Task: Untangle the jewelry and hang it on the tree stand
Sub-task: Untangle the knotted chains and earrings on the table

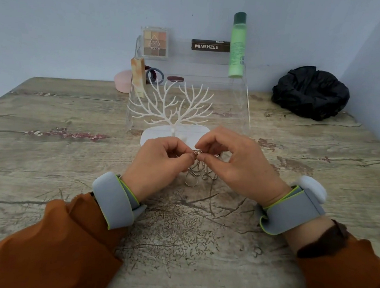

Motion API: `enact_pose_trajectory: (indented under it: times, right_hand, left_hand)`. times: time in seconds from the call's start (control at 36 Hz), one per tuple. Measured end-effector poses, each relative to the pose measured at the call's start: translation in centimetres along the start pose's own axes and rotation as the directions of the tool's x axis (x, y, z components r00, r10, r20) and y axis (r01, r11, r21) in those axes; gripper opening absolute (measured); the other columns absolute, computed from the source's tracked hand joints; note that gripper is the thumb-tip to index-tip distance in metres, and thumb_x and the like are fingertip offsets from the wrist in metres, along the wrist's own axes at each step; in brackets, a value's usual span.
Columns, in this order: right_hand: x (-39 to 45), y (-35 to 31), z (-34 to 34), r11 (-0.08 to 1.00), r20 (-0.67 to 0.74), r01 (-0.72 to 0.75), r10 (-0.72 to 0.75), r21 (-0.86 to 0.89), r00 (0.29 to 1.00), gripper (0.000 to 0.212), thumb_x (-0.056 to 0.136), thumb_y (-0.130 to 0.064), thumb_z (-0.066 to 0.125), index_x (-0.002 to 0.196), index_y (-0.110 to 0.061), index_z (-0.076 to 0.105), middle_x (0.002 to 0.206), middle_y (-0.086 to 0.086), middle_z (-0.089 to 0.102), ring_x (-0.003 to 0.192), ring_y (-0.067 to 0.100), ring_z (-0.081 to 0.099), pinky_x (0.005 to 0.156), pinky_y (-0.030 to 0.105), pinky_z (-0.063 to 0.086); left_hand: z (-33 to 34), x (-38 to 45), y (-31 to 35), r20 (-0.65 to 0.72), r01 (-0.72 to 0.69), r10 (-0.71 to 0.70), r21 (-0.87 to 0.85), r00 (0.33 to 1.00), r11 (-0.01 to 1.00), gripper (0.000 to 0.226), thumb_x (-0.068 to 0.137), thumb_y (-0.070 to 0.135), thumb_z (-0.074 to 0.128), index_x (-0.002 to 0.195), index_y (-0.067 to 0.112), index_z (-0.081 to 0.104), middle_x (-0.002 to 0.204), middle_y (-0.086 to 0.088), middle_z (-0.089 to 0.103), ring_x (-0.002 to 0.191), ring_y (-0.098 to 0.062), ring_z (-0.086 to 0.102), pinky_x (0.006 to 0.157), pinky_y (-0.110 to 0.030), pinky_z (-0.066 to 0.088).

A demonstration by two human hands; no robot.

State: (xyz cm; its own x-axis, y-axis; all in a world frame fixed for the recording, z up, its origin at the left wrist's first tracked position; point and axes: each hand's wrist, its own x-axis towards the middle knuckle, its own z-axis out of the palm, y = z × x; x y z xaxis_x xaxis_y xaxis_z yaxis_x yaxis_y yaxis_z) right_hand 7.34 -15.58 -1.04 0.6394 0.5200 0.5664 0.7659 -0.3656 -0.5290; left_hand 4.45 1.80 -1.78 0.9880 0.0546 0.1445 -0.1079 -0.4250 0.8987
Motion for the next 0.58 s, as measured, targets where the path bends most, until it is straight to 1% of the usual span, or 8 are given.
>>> enact_pose_trajectory:
  times: [0.06, 0.17, 0.22, 0.31, 0.39, 0.47, 0.53, 0.58]
  right_hand:
    - [0.00, -0.02, 0.03, 1.000, -0.018, 0.000, 0.000, -0.004, 1.000, 0.013, 0.082, -0.004, 0.070, 0.094, -0.008, 0.066, 0.087, 0.000, 0.063, 0.080, 0.013, 0.060, 0.073, 0.032, 0.052]
    - [0.03, 0.03, -0.13, 0.999, -0.039, -0.046, 0.045, -0.016, 0.998, 0.014, 0.083, -0.004, 0.066, 0.096, -0.010, 0.065, 0.084, 0.000, 0.060, 0.077, 0.015, 0.059, 0.073, 0.033, 0.052]
    - [0.03, 0.04, -0.13, 0.997, -0.033, -0.077, 0.076, -0.014, 0.997, 0.016, 0.083, -0.005, 0.065, 0.097, -0.012, 0.064, 0.083, -0.001, 0.059, 0.075, 0.014, 0.058, 0.072, 0.031, 0.051]
    - [0.07, 0.08, -0.10, 0.989, -0.032, -0.143, 0.145, 0.038, 0.989, 0.017, 0.085, -0.005, 0.063, 0.098, -0.013, 0.067, 0.082, -0.002, 0.059, 0.072, 0.013, 0.056, 0.070, 0.024, 0.050]
    - [0.08, 0.30, 0.01, 0.957, -0.010, -0.246, 0.251, 0.154, 0.968, 0.015, 0.086, -0.006, 0.062, 0.096, -0.016, 0.068, 0.077, -0.002, 0.062, 0.067, 0.018, 0.057, 0.063, 0.030, 0.051]
    - [0.04, 0.59, 0.29, 0.941, -0.021, -0.270, 0.280, 0.204, 0.960, 0.016, 0.084, -0.005, 0.061, 0.091, -0.018, 0.066, 0.073, 0.003, 0.063, 0.064, 0.025, 0.059, 0.059, 0.037, 0.051]
    - [0.06, 0.68, 0.31, 0.934, -0.066, -0.271, 0.293, 0.234, 0.954, 0.016, 0.084, -0.004, 0.061, 0.089, -0.019, 0.066, 0.073, 0.006, 0.063, 0.062, 0.023, 0.058, 0.057, 0.033, 0.049]
    - [0.10, 0.62, 0.26, 0.934, -0.097, -0.262, 0.292, 0.243, 0.951, 0.015, 0.085, -0.002, 0.062, 0.089, -0.016, 0.067, 0.074, 0.007, 0.064, 0.060, 0.017, 0.058, 0.057, 0.030, 0.051]
  left_hand:
    - [0.02, 0.04, -0.05, -0.014, -0.007, 0.007, -0.002, 1.000, 1.000, 0.006, 0.076, 0.014, 0.069, 0.070, 0.014, 0.070, 0.060, -0.003, 0.068, 0.059, -0.015, 0.061, 0.059, -0.035, 0.053]
    - [-0.03, 0.05, 0.15, -0.058, -0.003, -0.001, -0.065, 0.998, 0.998, 0.007, 0.076, 0.010, 0.065, 0.069, 0.012, 0.065, 0.058, -0.001, 0.064, 0.049, -0.007, 0.054, 0.046, -0.017, 0.043]
    - [-0.11, 0.03, 0.36, -0.064, -0.020, 0.009, -0.164, 0.998, 0.986, 0.004, 0.072, 0.015, 0.064, 0.068, 0.012, 0.064, 0.063, -0.004, 0.064, 0.056, -0.010, 0.058, 0.048, -0.017, 0.045]
    - [-0.22, -0.05, 0.58, -0.031, -0.025, 0.016, -0.311, 0.999, 0.950, 0.004, 0.068, 0.017, 0.059, 0.068, 0.015, 0.062, 0.067, 0.000, 0.066, 0.066, -0.012, 0.066, 0.053, -0.020, 0.048]
    - [-0.24, -0.21, 0.75, 0.018, 0.000, 0.008, -0.424, 1.000, 0.906, 0.003, 0.069, 0.015, 0.058, 0.070, 0.013, 0.060, 0.074, -0.002, 0.071, 0.073, -0.015, 0.070, 0.052, -0.019, 0.048]
    - [-0.19, -0.21, 0.91, 0.028, 0.030, -0.019, -0.480, 0.999, 0.877, 0.003, 0.069, 0.014, 0.058, 0.066, 0.015, 0.060, 0.076, -0.001, 0.072, 0.078, -0.017, 0.072, 0.050, -0.017, 0.048]
    - [-0.22, -0.13, 0.88, 0.014, 0.040, -0.038, -0.490, 0.999, 0.871, 0.010, 0.068, 0.013, 0.058, 0.061, 0.019, 0.061, 0.074, -0.001, 0.072, 0.077, -0.019, 0.072, 0.050, -0.018, 0.048]
    - [-0.32, -0.10, 0.85, 0.000, 0.046, -0.053, -0.494, 0.999, 0.868, 0.016, 0.069, 0.009, 0.059, 0.058, 0.020, 0.061, 0.076, -0.003, 0.072, 0.075, -0.018, 0.072, 0.049, -0.019, 0.048]
